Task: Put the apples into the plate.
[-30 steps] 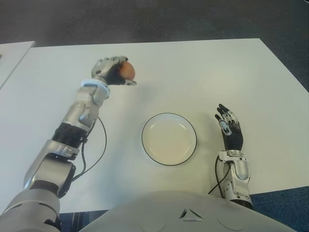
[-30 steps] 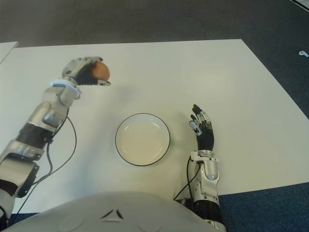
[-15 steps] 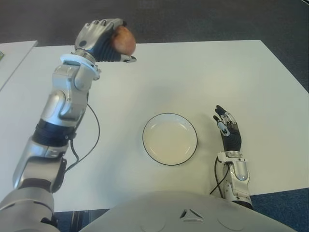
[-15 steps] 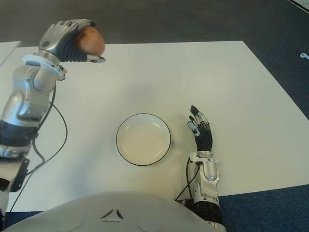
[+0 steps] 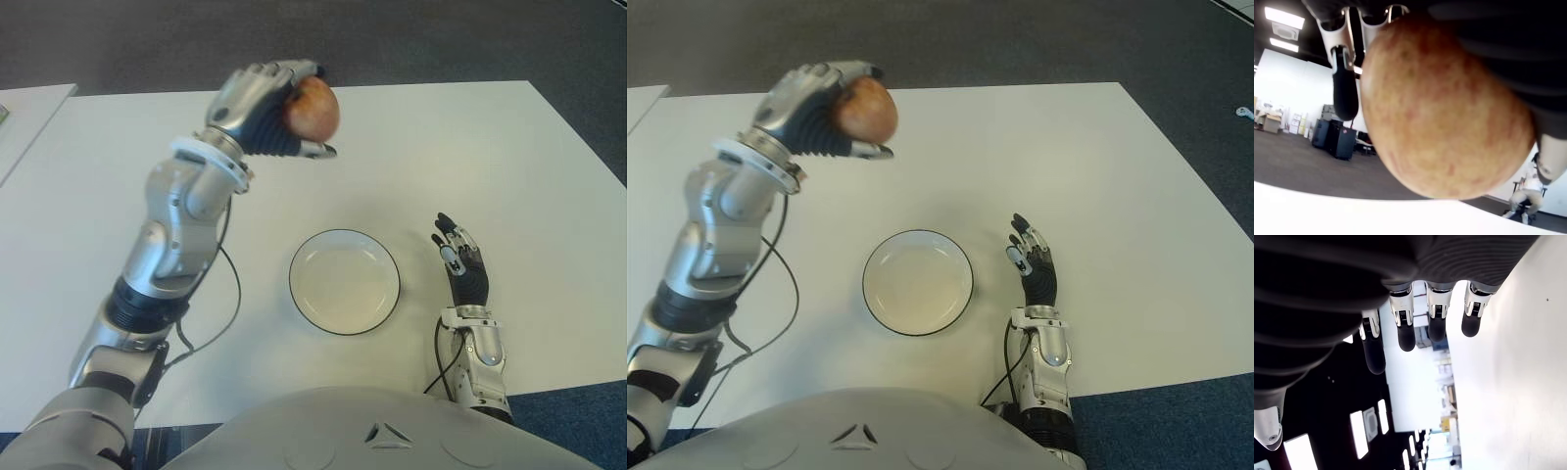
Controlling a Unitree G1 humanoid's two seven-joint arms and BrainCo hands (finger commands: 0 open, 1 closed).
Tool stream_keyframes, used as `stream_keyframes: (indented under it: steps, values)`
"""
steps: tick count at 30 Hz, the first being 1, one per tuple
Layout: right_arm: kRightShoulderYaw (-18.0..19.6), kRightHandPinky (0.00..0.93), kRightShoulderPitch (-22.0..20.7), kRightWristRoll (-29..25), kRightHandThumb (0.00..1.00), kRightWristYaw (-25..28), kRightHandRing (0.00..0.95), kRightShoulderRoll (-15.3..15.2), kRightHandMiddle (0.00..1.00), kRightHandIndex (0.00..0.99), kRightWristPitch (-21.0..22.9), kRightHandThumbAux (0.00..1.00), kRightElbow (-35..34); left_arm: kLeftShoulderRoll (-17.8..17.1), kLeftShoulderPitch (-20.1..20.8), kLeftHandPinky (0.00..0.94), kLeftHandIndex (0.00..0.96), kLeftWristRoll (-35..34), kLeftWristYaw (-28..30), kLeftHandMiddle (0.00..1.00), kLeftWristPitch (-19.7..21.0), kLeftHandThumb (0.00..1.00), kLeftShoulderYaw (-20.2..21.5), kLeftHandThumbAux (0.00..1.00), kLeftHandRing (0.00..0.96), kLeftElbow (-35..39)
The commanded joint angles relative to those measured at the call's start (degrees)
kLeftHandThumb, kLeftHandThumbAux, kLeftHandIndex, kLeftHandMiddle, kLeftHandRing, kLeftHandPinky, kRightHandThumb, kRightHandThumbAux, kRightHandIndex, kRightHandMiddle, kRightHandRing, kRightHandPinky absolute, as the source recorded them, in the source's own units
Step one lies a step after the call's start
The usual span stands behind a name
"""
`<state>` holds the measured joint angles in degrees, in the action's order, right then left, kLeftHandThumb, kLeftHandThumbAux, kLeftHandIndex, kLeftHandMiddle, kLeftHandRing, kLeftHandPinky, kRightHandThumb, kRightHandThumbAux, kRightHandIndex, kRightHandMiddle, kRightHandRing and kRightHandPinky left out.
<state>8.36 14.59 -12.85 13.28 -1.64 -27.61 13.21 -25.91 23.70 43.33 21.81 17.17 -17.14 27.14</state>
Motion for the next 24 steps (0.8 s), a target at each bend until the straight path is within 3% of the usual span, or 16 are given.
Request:
stream_keyframes:
  steps: [1,3,5,6,8,9,11,13,15,17,24]
  values:
    - [-0.68,0.068,2.27,0.13,0.243,-0.26,0.082,1.17,0.151,0.256,2.76,0.519,2.70,0.04,-0.65,0.837,0.406,2.94,0.20,0.537,-4.22,0.856,-4.26,0.664,0.837,-2.30]
    - [-0.78,0.066,2.39,0.34,0.240,-0.44,0.083,1.26,0.153,0.261,2.54,0.521,2.59,-1.93,-1.20,0.837,0.406,1.17,-0.18,0.537,-8.11,0.856,-3.67,0.664,0.836,-4.55]
    - [-0.89,0.065,2.49,0.52,0.238,-0.61,0.082,1.35,0.154,0.265,2.49,0.524,2.52,-0.86,-3.11,0.838,0.404,0.02,-2.55,0.538,-10.38,0.856,-4.14,0.664,0.835,-8.72]
    - [-0.94,0.065,2.54,0.55,0.236,-0.69,0.081,1.38,0.153,0.267,2.58,0.526,2.48,1.81,-5.12,0.838,0.404,-0.12,-1.88,0.538,-7.93,0.855,-4.79,0.665,0.834,-5.67]
    - [-1.02,0.067,2.66,0.56,0.232,-0.85,0.079,1.42,0.151,0.267,2.76,0.531,2.40,9.88,-7.40,0.847,0.403,4.56,4.50,0.541,1.54,0.855,-8.76,0.665,0.835,8.93]
    - [-1.05,0.068,2.76,0.54,0.232,-0.89,0.079,1.43,0.151,0.267,2.90,0.532,2.35,12.68,-7.89,0.849,0.403,6.44,6.42,0.541,3.60,0.855,-11.59,0.665,0.836,12.89]
    - [-1.10,0.071,2.92,0.55,0.231,-0.93,0.078,1.45,0.148,0.259,3.07,0.537,2.17,14.81,-8.11,0.848,0.403,8.43,7.86,0.542,4.42,0.855,-14.41,0.664,0.840,14.72]
    - [-1.12,0.068,2.98,0.14,0.233,-0.72,0.076,1.48,0.146,0.252,3.40,0.540,2.09,11.47,-9.22,0.833,0.403,7.87,8.46,0.540,1.08,0.855,-14.24,0.664,0.840,13.94]
    - [-1.16,0.059,3.08,-0.21,0.235,-0.47,0.075,1.50,0.144,0.247,3.70,0.540,2.00,7.25,-11.78,0.813,0.402,8.22,4.79,0.536,-5.15,0.855,-14.88,0.665,0.835,9.49]
    - [-1.11,0.048,3.05,-0.25,0.237,-0.48,0.073,1.49,0.142,0.240,4.15,0.540,2.10,5.28,-14.38,0.796,0.403,9.34,2.81,0.533,-8.53,0.855,-15.27,0.664,0.830,8.59]
    - [-0.87,0.044,2.98,-0.65,0.238,-0.40,0.070,1.25,0.141,0.231,5.08,0.537,2.59,5.92,-18.99,0.779,0.408,7.79,4.92,0.528,-10.93,0.856,-14.73,0.663,0.809,9.56]
